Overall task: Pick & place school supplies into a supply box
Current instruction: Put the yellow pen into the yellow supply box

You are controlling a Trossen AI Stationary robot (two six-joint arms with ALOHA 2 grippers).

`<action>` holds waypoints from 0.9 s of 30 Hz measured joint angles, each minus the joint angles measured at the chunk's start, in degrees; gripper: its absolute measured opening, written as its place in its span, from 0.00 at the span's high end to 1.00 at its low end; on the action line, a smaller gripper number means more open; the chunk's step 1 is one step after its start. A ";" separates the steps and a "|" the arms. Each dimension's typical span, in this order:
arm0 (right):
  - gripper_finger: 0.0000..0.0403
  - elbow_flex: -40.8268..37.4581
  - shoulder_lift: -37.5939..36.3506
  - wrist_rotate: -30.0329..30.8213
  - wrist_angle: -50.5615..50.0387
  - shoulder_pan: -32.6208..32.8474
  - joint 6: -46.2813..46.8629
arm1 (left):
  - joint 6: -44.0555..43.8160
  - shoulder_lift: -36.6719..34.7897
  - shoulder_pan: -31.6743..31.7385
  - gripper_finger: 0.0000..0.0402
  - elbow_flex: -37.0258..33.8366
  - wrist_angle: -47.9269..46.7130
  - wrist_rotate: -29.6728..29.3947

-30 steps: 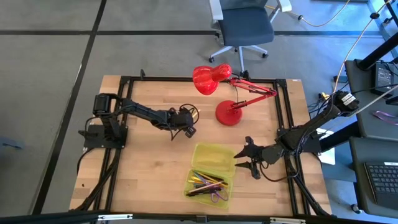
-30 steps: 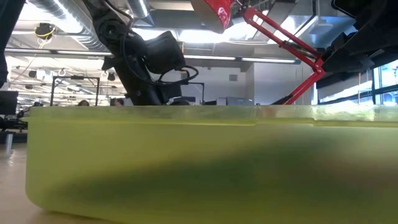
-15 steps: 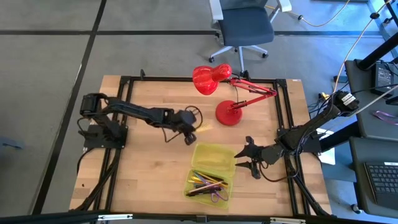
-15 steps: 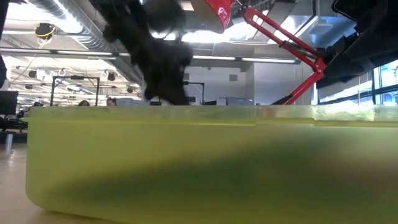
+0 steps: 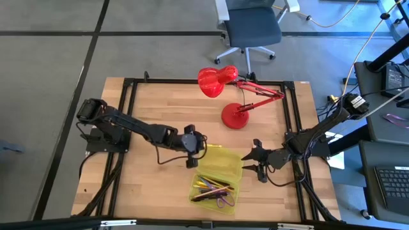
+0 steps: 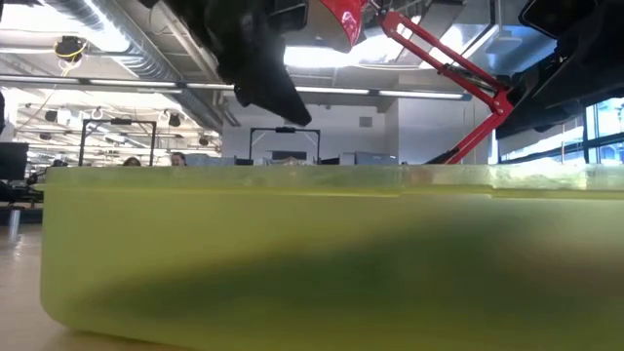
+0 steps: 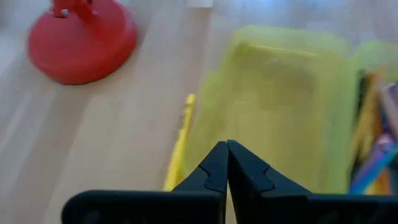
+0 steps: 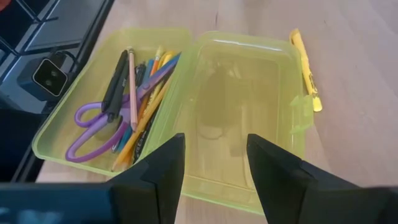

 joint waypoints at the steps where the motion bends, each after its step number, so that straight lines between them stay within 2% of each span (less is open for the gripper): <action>1: 0.56 0.00 0.00 -0.01 0.00 0.00 0.25 | 0.55 0.00 0.28 0.99 0.00 -0.41 -0.73; 16: 0.56 0.00 0.00 0.00 -0.07 0.00 1.42 | 0.71 0.00 1.28 0.97 0.02 -0.36 -0.74; 20: 0.56 0.00 0.00 0.00 -0.07 0.00 1.31 | -1.44 0.00 1.34 0.89 0.04 -1.12 -0.59; 24: 0.56 0.00 0.00 0.00 -0.13 0.00 1.05 | -3.64 0.00 1.42 0.77 0.07 -0.92 2.91; 27: 0.56 0.00 0.00 0.00 -0.72 0.00 1.04 | -3.70 0.00 1.44 0.68 0.07 -1.13 2.22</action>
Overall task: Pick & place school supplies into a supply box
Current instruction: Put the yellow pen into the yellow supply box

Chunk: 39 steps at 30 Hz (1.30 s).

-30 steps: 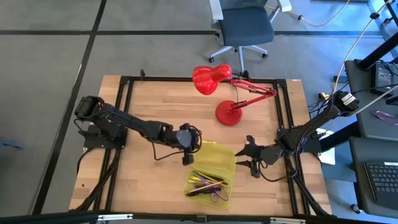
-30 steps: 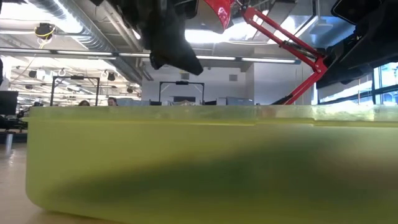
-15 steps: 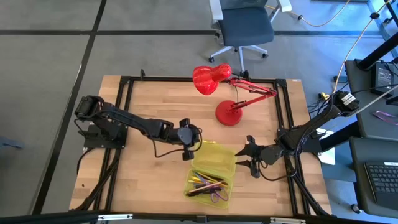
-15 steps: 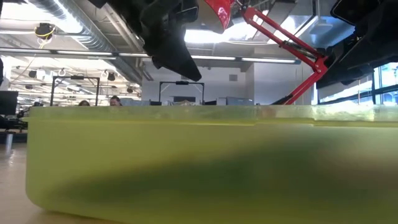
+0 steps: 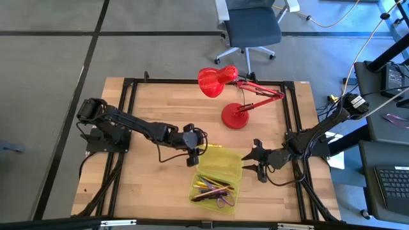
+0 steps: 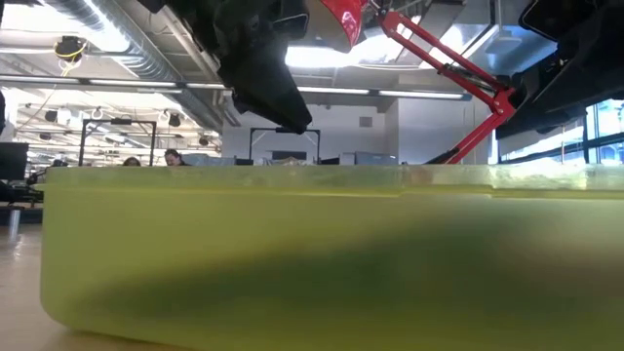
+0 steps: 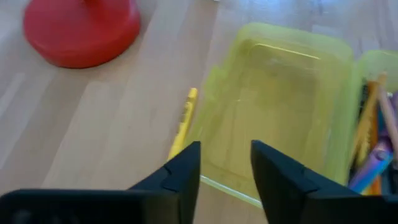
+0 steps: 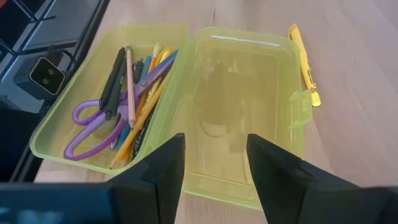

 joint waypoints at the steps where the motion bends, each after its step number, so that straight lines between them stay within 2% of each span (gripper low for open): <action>1: 0.56 0.00 0.00 0.01 -0.23 0.00 -0.01 | 0.01 0.00 0.02 0.65 0.00 -0.08 -0.44; 5: 0.56 0.00 0.00 0.02 -0.46 0.00 -0.01 | 0.81 -0.04 0.02 0.58 0.02 -1.23 0.79; 12: 0.56 0.00 0.00 0.04 -0.68 0.00 -0.01 | 3.27 0.61 0.53 0.57 -0.73 -7.37 -0.68; 21: 0.56 0.00 0.00 2.55 -1.48 0.00 0.05 | 15.08 0.57 4.54 0.57 -9.29 2.85 -0.58; 35: 0.56 0.00 0.00 3.13 -1.93 0.00 0.18 | 18.28 0.86 7.14 0.57 -17.81 20.36 5.02; 39: 0.56 0.00 0.00 3.14 -1.92 0.00 0.20 | 18.90 2.50 7.14 0.57 -18.05 21.04 4.97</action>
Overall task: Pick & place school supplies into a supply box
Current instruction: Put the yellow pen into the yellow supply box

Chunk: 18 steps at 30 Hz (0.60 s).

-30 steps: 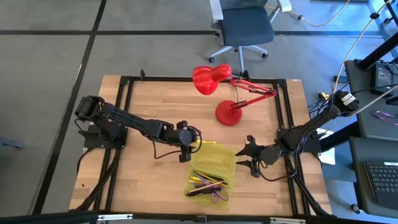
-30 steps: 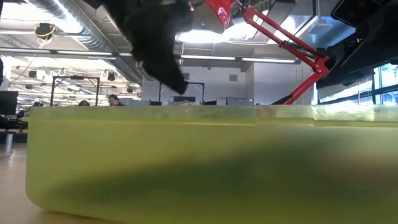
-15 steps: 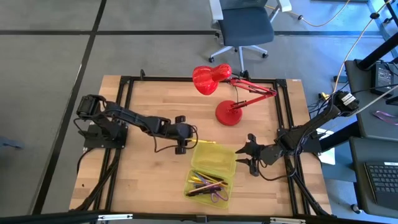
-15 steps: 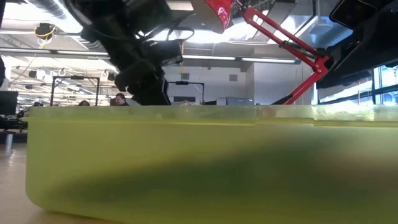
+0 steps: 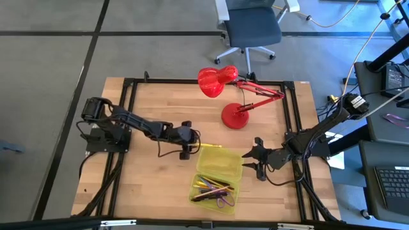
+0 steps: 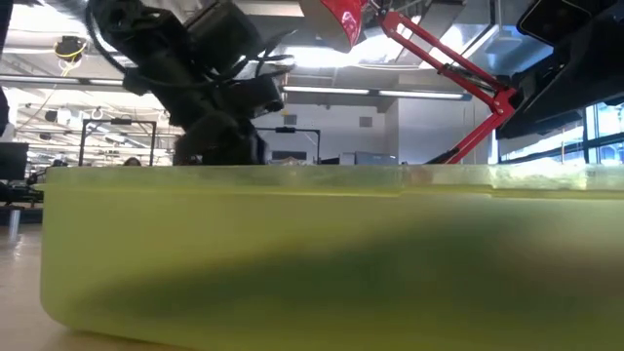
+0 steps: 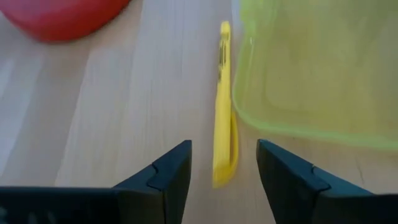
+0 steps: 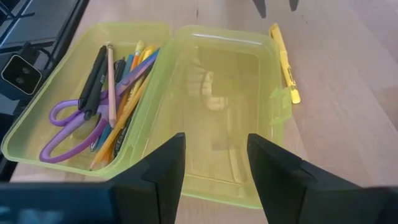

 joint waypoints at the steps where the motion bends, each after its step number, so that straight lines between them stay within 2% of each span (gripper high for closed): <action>1: 0.56 0.00 0.00 -0.02 -0.03 0.00 0.00 | 0.01 0.60 0.00 0.57 0.18 1.20 0.11; 18: 0.56 0.00 -0.02 1.32 -0.44 -0.02 0.17 | 1.32 7.86 1.30 0.57 0.26 5.93 4.00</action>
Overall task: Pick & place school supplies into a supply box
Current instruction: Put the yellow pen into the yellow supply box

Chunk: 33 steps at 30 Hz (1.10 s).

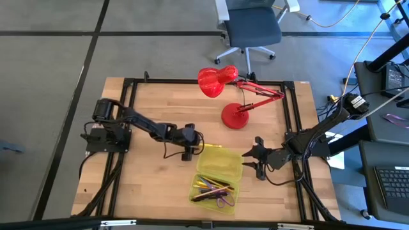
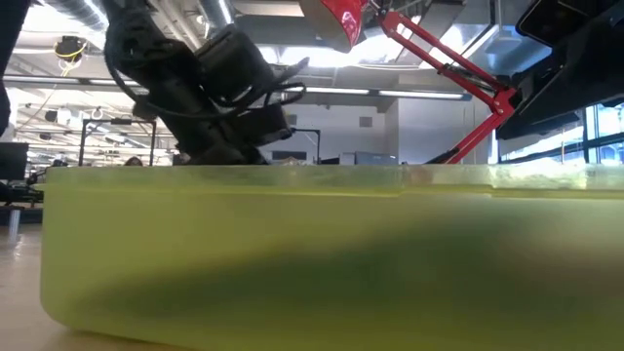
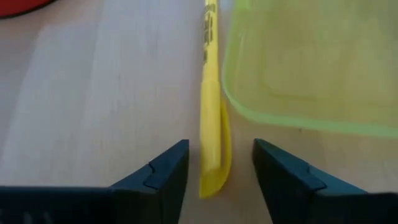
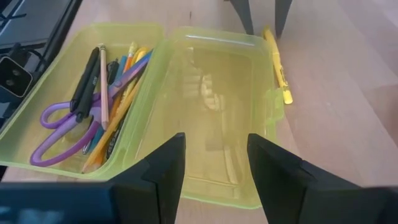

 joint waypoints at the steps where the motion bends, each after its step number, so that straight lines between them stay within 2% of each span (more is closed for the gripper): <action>1: 0.56 0.00 0.00 0.03 -0.03 0.00 0.01 | -0.21 0.81 0.32 0.57 0.03 0.90 1.10; 7: 0.56 0.00 0.00 0.04 -0.13 0.00 0.09 | -1.11 3.31 1.99 0.59 0.10 2.91 4.49; 23: 0.56 0.00 0.00 0.04 -0.42 0.00 0.09 | -0.98 3.08 2.50 0.87 0.07 1.72 3.98; 29: 0.56 0.00 0.00 0.04 -0.43 0.00 0.09 | -1.36 1.41 2.49 0.88 -0.11 -0.44 3.90; 33: 0.56 0.00 0.00 0.04 -0.53 0.00 0.07 | -1.85 -0.92 2.44 0.88 -0.23 -4.36 1.83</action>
